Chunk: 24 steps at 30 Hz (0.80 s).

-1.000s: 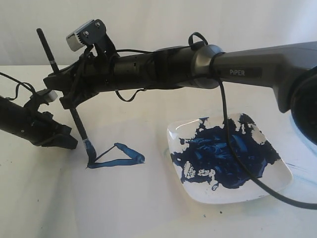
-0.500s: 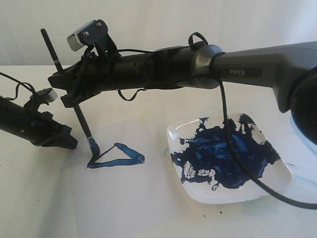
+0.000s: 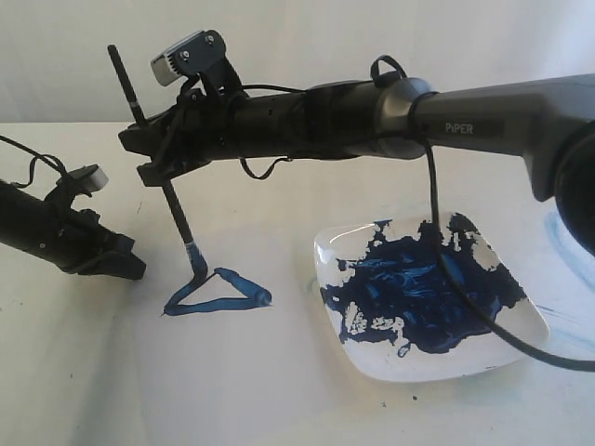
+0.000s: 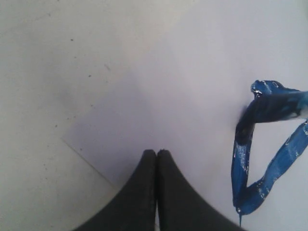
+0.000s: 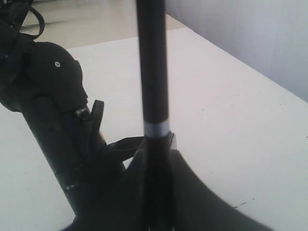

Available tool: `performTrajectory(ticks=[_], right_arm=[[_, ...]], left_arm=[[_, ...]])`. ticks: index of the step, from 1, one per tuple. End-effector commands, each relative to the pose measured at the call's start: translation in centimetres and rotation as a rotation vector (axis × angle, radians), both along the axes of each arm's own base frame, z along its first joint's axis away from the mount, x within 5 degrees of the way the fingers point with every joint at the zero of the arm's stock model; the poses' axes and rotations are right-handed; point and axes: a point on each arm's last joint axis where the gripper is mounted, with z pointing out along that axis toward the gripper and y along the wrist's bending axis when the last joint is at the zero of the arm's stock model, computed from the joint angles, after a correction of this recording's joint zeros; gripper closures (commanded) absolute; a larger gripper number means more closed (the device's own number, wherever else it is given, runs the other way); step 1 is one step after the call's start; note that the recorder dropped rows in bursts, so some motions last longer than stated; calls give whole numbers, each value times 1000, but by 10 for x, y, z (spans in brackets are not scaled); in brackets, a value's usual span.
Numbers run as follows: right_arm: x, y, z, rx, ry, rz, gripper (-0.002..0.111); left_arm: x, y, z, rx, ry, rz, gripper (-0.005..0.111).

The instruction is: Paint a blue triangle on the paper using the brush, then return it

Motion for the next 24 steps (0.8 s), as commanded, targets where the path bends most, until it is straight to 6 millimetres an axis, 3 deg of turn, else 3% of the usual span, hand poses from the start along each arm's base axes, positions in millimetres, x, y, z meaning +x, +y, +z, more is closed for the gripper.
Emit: performTrajectory(ticks=[1, 24], right_arm=[[9, -8, 1, -2, -7, -29, 108], [16, -14, 2, -2, -9, -50, 108]], left_arm=[[-3, 2, -6, 18, 19, -24, 107], [-3, 2, -6, 19, 18, -22, 107]])
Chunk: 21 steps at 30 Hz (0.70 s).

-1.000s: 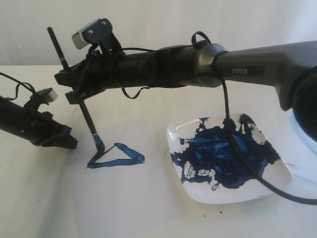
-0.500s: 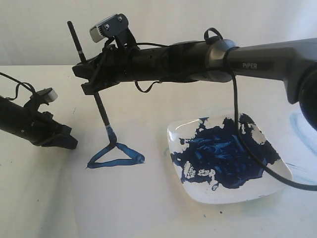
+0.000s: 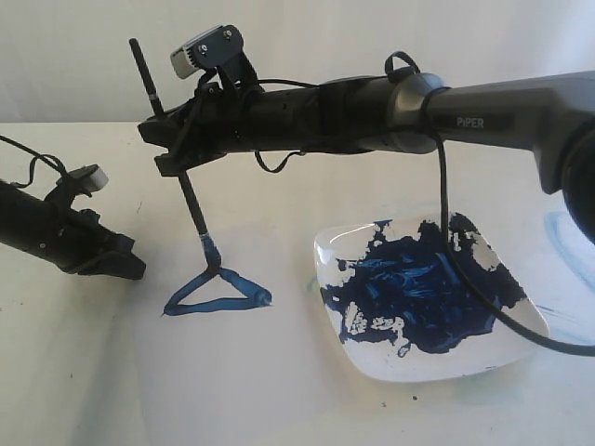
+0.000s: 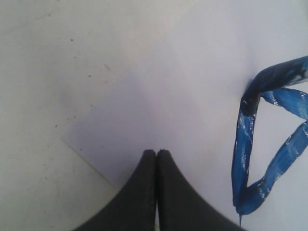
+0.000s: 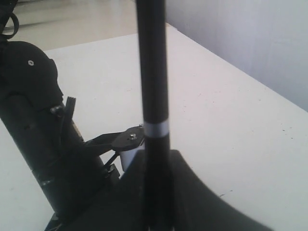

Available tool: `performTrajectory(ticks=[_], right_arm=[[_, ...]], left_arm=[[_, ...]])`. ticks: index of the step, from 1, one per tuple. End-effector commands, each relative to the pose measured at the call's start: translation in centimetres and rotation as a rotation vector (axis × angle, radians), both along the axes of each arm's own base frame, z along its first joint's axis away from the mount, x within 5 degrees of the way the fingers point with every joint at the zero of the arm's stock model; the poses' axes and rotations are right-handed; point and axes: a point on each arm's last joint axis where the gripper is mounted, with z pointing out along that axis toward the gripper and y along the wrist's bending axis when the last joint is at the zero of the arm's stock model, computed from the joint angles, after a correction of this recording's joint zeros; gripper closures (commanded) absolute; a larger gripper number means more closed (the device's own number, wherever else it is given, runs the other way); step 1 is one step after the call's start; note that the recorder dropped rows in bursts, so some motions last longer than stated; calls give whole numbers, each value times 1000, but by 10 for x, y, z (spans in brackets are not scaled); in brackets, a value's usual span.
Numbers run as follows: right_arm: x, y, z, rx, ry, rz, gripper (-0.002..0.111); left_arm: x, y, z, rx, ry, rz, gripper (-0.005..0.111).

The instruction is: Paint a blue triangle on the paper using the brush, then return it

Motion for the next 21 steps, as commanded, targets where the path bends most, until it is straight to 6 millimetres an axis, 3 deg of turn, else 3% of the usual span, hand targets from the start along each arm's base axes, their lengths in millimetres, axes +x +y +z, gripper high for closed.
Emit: performTrajectory(ticks=[1, 10, 21], right_arm=[[2, -3, 4, 5, -9, -5, 108], [-2, -6, 26, 36, -36, -6, 108], [-12, -17, 69, 87, -52, -33, 108]], left_arm=[[-3, 2, -6, 19, 18, -22, 107], [-3, 2, -6, 18, 19, -24, 107], [-3, 2, -6, 20, 19, -26, 107]])
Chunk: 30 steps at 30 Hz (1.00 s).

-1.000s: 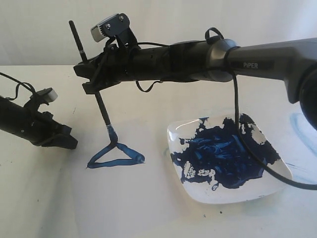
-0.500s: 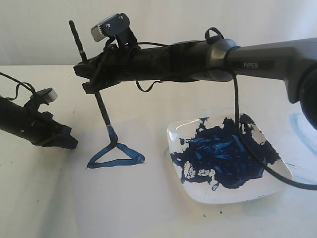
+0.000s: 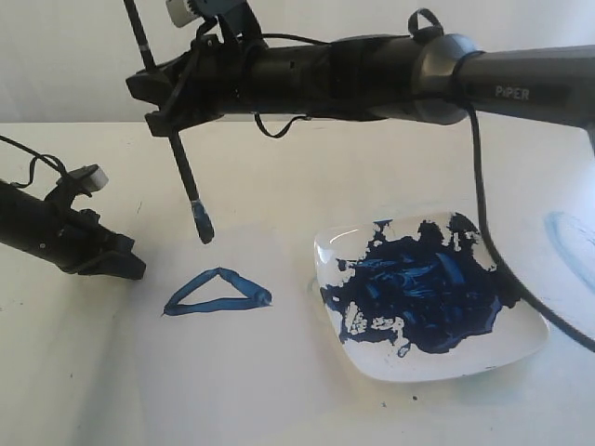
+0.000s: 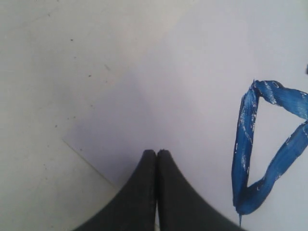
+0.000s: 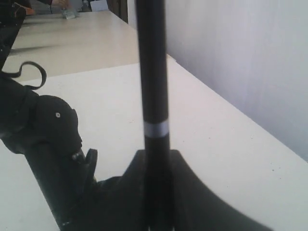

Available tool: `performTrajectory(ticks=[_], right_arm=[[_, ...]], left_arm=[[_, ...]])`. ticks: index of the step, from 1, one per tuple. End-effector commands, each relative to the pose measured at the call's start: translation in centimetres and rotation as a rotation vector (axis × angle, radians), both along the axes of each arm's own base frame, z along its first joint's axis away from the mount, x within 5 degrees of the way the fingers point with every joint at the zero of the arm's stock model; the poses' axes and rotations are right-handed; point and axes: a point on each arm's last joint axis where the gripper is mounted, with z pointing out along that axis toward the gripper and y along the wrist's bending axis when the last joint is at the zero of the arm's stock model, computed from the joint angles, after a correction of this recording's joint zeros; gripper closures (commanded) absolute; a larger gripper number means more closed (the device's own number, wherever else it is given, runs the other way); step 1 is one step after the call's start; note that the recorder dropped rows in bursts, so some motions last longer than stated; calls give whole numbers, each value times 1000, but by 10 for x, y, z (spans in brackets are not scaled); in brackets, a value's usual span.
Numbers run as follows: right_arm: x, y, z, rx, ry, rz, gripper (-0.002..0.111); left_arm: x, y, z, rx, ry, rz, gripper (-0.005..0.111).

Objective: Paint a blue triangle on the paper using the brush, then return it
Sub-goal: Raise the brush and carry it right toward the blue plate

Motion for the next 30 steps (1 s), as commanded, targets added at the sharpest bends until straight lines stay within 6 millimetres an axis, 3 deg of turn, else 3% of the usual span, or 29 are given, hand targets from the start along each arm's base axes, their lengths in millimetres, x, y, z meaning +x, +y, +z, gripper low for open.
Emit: performTrajectory(ticks=[1, 6, 17, 30], right_arm=[[-2, -10, 24, 7, -3, -41, 108], [0, -27, 42, -17, 33, -91, 108], [7, -98, 70, -20, 45, -279, 108], [-15, -162, 82, 47, 176, -710, 108]], left_arm=[[-4, 2, -6, 23, 19, -29, 107], [-4, 2, -6, 24, 19, -31, 107], [-4, 2, -6, 25, 19, -32, 107], [-3, 0, 0, 3, 12, -31, 107]])
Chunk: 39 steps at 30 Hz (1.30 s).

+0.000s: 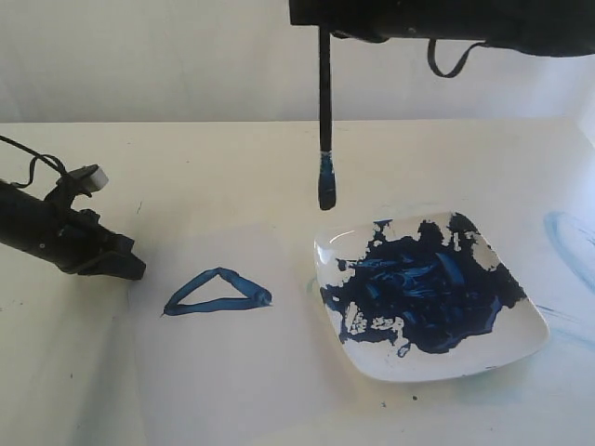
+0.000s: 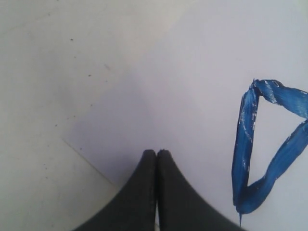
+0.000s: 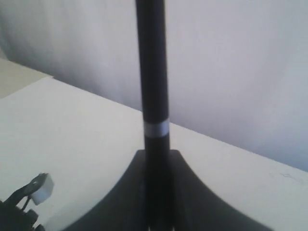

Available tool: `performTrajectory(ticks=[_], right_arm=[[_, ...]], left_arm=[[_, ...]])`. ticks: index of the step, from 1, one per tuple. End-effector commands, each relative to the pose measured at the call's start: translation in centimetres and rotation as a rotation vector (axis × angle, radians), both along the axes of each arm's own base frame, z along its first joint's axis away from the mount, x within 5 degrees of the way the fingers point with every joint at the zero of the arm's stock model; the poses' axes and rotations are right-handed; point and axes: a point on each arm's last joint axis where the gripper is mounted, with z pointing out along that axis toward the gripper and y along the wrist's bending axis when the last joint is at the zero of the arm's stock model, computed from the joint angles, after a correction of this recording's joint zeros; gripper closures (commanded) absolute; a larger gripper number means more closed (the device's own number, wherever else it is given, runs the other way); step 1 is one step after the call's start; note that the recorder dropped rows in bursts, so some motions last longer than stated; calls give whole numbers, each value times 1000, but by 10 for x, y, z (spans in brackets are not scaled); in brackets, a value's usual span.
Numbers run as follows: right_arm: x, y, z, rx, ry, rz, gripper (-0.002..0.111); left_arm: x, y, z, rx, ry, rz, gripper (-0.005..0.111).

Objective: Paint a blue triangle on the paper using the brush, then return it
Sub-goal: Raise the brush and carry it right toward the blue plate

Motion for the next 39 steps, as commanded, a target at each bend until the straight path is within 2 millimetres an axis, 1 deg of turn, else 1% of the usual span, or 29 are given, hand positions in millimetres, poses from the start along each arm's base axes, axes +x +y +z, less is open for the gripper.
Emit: performTrajectory(ticks=[1, 3, 8, 12, 15, 18, 21, 22, 25, 27, 30, 32, 36, 39], right_arm=[[-9, -27, 10, 39, 12, -205, 108], [-15, -38, 12, 45, 8, -281, 108], [-36, -66, 18, 56, -20, -442, 108], [-54, -87, 21, 118, 8, -570, 108], [-63, -102, 18, 137, 27, -676, 108], [-65, -110, 19, 143, 24, -696, 108], [-61, -113, 19, 161, 32, -630, 108], [-59, -117, 19, 171, 36, -626, 108], [-55, -129, 20, 235, 71, -630, 108], [-53, -136, 19, 273, 94, -599, 108], [-48, -143, 17, 348, 154, -549, 108], [-42, -148, 12, 398, 212, -533, 108], [-28, -160, -4, 491, 347, -529, 108], [-17, -164, -18, 540, 449, -498, 108]], left_arm=[[-2, 0, 4, 1, -1, -30, 107], [0, 0, 16, -2, -33, -36, 107], [-1, 0, 57, 5, -154, -42, 107], [-10, 1, 94, 12, -242, -38, 107], [-21, 3, 121, 28, -289, -16, 107], [-37, 6, 149, 71, -335, -19, 107], [-55, 11, 174, 126, -367, 11, 107], [-63, 13, 185, 153, -392, 20, 107], [-83, 17, 208, 195, -446, 43, 107], [-98, 19, 222, 207, -497, 57, 107], [-119, 21, 234, 211, -588, 103, 107], [-134, 23, 236, 229, -638, 128, 107], [-160, 30, 227, 277, -727, 187, 107], [-176, 33, 216, 290, -772, 235, 107]])
